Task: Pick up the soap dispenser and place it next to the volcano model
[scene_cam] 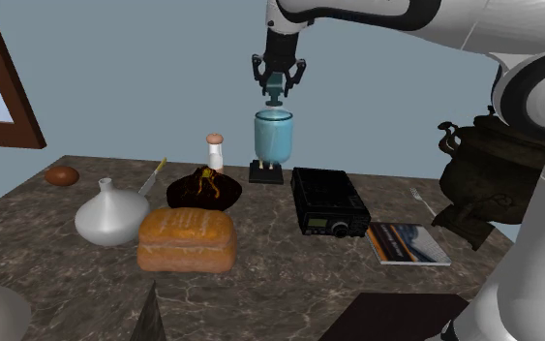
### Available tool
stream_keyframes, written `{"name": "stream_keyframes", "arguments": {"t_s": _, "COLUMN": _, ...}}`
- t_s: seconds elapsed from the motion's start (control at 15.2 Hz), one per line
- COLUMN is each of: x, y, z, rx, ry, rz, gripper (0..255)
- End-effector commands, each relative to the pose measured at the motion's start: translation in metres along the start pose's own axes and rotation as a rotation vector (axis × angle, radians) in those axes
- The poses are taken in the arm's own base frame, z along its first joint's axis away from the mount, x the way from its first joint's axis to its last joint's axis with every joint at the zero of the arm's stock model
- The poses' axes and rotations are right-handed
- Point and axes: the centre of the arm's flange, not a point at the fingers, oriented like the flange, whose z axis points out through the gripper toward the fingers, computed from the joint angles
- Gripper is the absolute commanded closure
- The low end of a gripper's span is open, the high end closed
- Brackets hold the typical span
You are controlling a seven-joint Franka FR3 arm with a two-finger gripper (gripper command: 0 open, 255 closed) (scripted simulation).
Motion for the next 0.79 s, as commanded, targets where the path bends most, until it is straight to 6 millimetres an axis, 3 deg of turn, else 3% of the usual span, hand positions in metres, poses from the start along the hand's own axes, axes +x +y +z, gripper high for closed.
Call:
{"name": "stream_keyframes", "arguments": {"t_s": 0.0, "x": -0.004, "y": 0.000, "z": 0.011, "rx": 0.001, "ry": 0.002, "rz": 0.001, "gripper": 255}}
{"name": "stream_keyframes", "arguments": {"t_s": 0.73, "x": -0.021, "y": -0.001, "z": 0.066, "rx": 0.001, "ry": 0.002, "rz": 0.001, "gripper": 255}}
